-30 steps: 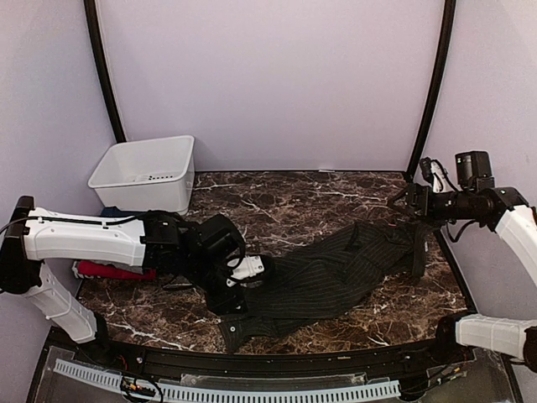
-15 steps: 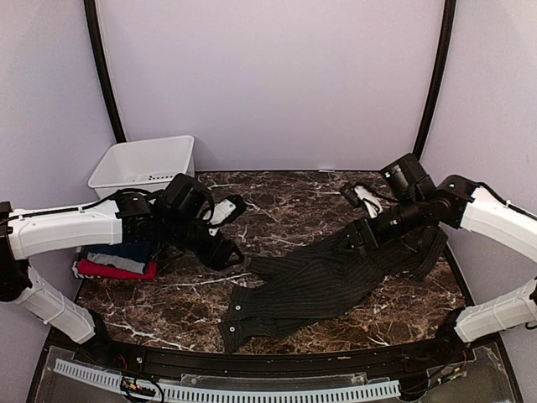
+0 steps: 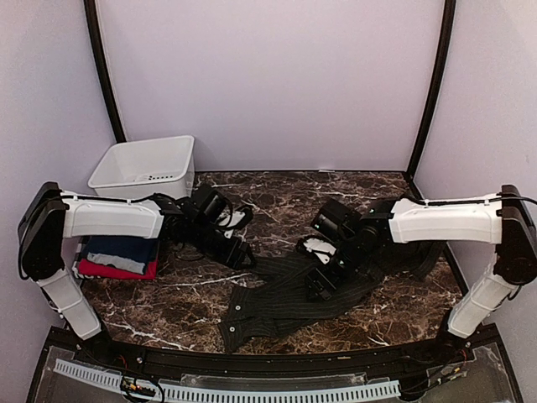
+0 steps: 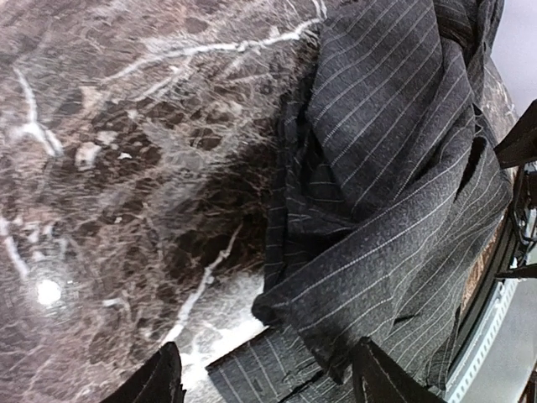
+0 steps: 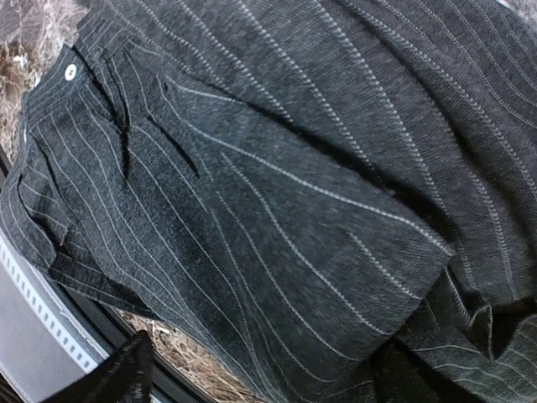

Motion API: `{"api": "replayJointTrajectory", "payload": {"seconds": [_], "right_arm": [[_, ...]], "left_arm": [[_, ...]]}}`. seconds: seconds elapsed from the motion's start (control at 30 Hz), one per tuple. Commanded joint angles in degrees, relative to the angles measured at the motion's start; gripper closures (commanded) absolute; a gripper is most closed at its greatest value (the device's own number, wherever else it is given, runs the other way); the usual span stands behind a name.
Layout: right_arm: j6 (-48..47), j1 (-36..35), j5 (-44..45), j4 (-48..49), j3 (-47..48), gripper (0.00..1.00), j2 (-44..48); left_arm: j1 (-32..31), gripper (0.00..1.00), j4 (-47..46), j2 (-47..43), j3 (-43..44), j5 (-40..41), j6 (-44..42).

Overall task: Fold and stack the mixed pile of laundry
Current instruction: Pick up the crumpled shirt from the center of the board.

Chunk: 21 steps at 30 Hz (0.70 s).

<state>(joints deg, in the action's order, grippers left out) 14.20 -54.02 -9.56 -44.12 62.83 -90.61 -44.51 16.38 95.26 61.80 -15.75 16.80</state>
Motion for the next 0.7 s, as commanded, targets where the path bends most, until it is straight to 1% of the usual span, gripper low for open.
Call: {"api": "replayJointTrajectory", "payload": {"seconds": [0.0, 0.07, 0.1, 0.17, 0.2, 0.23, 0.27, 0.3, 0.33, 0.37, 0.4, 0.5, 0.57, 0.67], "right_arm": [[0.65, -1.64, 1.66, 0.54, 1.66, 0.28, -1.81], [1.14, -1.65, 2.91, 0.33, 2.0, 0.54, -2.0], [1.37, -1.7, 3.73, 0.08, 2.22, 0.63, -1.41], [1.85, -1.7, 4.4, -0.17, 2.97, 0.8, 0.75], [1.96, -1.69, 4.41, -0.21, 3.49, 0.89, 2.24], [2.04, -1.65, 4.55, -0.15, 4.12, 1.0, 3.86], [2.2, -1.62, 5.1, -0.21, 4.78, 1.0, 5.73], [2.19, -1.57, 5.58, -0.34, 5.63, 1.0, 8.05], [2.05, -1.52, 6.28, -0.92, 6.6, 1.0, 9.7], [2.06, -1.48, 7.43, -1.56, 7.52, 1.0, 11.59], [2.14, -1.18, 8.81, -2.17, 8.55, 1.0, 13.63], [2.04, 0.73, 12.34, -2.89, 11.07, 1.0, 20.19], [1.81, 3.42, 13.05, -2.38, 12.55, 1.0, 24.87], [1.73, 6.29, 16.58, -2.37, 14.93, 1.0, 31.32]], "left_arm": [[-0.33, 0.33, -3.94, 1.2, 0.8, -7.53, 1.36], [-1.03, 0.36, -5.42, 2.07, 0.71, -10.24, 1.25], [-1.44, 0.38, -5.97, 2.59, 0.75, -10.96, 1.23], [-1.61, 0.47, -7.45, 2.87, 0.33, -13.69, 1.7], [-1.62, 0.56, -8.27, 2.85, -0.28, -14.09, 2.08], [-1.63, 0.62, -9.69, 2.72, -0.54, -14.96, 2.69], [-1.63, 0.74, -10.18, 2.64, -0.96, -15.16, 2.96], [-1.56, 0.8, -10.55, 2.18, -1.01, -15.01, 3.28], [-1.51, 0.91, -10.18, 1.71, -1.12, -14.35, 3.31], [-1.21, 0.98, -9.85, 0.24, -1.23, -12.58, 3.28], [-0.89, 0.99, -9.7, -0.89, -1.88, -11.65, 3.35], [2.11, 1.0, -9.89, -8.25, -4.14, -6.95, 4.49], [4.09, 1.0, -7.76, -12.0, -3.88, -4.37, 4.47], [5.94, 1.0, -0.99, -15.76, -1.67, -0.27, 2.75]]}}
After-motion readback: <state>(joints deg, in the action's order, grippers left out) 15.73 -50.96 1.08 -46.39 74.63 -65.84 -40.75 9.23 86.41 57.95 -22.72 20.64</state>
